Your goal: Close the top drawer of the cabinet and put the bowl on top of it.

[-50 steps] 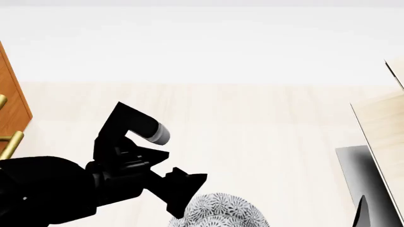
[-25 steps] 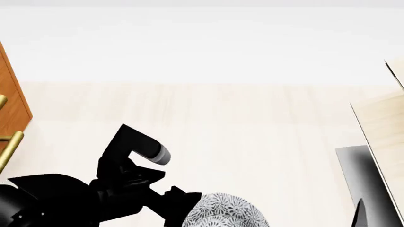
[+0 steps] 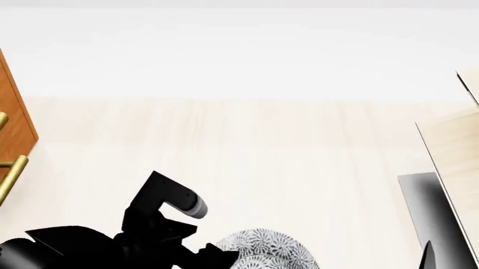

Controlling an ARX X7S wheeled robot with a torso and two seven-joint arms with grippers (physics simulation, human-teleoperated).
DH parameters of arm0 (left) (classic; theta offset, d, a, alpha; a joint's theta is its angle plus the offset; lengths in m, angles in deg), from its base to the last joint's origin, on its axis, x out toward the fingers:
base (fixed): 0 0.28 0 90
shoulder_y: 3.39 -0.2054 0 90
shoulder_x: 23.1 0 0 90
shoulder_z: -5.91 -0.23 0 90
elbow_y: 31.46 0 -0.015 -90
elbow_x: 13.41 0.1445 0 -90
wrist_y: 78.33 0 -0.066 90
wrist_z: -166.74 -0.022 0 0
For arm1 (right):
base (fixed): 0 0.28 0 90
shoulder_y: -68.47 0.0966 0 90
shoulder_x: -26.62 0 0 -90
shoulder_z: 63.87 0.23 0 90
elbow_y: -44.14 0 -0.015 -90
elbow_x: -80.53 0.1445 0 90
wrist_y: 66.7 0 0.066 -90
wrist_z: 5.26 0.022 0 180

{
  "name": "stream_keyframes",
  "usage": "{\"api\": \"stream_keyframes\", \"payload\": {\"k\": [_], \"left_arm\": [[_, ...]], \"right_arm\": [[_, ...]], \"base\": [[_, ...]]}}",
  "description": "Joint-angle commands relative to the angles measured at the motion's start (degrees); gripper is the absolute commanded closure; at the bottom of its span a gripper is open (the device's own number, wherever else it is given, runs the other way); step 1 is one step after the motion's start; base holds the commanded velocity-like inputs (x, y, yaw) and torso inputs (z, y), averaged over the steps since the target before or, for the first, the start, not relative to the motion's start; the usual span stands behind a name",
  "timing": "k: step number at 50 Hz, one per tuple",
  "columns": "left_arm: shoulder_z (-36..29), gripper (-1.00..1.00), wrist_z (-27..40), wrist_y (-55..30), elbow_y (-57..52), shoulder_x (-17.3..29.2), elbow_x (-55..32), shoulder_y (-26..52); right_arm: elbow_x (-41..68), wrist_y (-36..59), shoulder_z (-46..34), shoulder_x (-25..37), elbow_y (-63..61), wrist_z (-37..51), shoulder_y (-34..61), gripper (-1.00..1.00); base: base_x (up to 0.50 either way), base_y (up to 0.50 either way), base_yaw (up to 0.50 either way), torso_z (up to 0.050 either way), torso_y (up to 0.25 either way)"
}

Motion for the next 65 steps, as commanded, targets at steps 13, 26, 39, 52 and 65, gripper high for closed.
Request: {"api": "stream_keyframes", "payload": {"k": [13,26,39,52,65], "left_arm": [[-1.59,-1.0,-1.11,2.08,2.22,-0.31,1.05,-1.39],[-2.74,-1.0,-2.03,3.9,4.53,-1.0,2.16,-1.78],[-2.53,-1.0,-1.74,4.6,5.61,-1.15,2.1,-2.06],[-1.85,1.0,-1.26,5.31,6.56,-1.44,1.68,-2.22],[-1.33,1.0,-0.42,4.74,4.87,-0.73,0.79,-2.55]], "right_arm": [[-3.47,-3.63,-0.35,-1.22,0.67,-2.06,-2.99,-1.0],[-4.25,-4.37,-0.55,-1.69,1.28,-2.62,-3.39,-1.0],[-4.11,-4.52,-0.53,-1.69,1.09,-2.5,-3.56,-1.0],[-3.97,-4.95,-0.01,-1.81,1.01,-2.72,-4.27,-1.0],[-3.23,-4.5,-0.03,-1.31,0.65,-1.96,-3.86,-1.0]], "base": [[0.0,0.0,0.0,0.0,0.0],[0.0,0.0,0.0,0.0,0.0],[0.0,0.0,0.0,0.0,0.0],[0.0,0.0,0.0,0.0,0.0],[0.0,0.0,0.0,0.0,0.0]]}}
